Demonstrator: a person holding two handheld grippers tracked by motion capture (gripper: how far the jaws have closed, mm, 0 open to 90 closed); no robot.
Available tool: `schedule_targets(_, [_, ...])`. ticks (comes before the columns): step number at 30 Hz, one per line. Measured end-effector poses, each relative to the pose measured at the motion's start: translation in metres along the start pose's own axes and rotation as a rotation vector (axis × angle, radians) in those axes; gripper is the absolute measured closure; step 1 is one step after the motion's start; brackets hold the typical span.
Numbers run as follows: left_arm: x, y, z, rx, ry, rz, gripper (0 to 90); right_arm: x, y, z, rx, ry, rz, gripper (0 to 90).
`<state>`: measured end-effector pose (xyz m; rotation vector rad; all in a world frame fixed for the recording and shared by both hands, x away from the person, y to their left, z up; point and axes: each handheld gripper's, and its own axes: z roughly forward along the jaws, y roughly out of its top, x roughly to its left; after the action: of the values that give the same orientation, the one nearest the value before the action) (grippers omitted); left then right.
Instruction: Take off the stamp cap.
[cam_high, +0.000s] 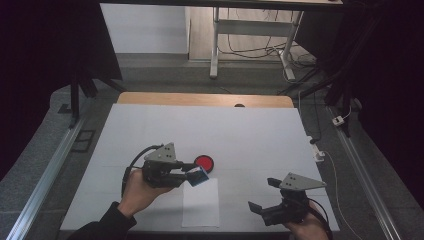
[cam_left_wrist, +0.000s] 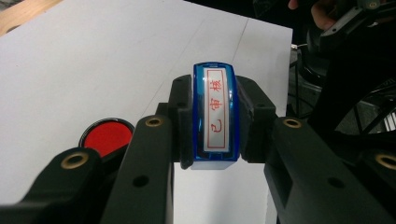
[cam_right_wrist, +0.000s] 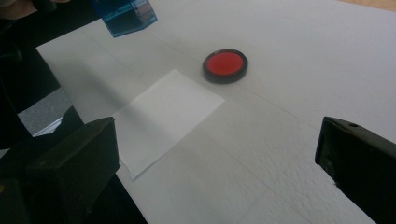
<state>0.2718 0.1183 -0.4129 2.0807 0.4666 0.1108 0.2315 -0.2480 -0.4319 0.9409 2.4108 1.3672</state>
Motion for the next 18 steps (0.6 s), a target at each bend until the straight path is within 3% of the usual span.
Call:
schedule_targets(4, [0.001,0.000,-0.001,-0.003,-0.005,-0.002,70.4,0.002,0.005,0.007,0.002,0.028,-0.010,0.0])
schedule_targets(8, [0.001,0.000,0.000,0.000,-0.013,0.003,70.4,0.005,0.008,0.016,0.016,0.084,-0.025,0.0])
schedule_targets(18, [0.002,0.000,0.002,-0.004,-0.045,-0.001,70.4,0.011,0.014,0.037,0.053,0.122,-0.059,0.0])
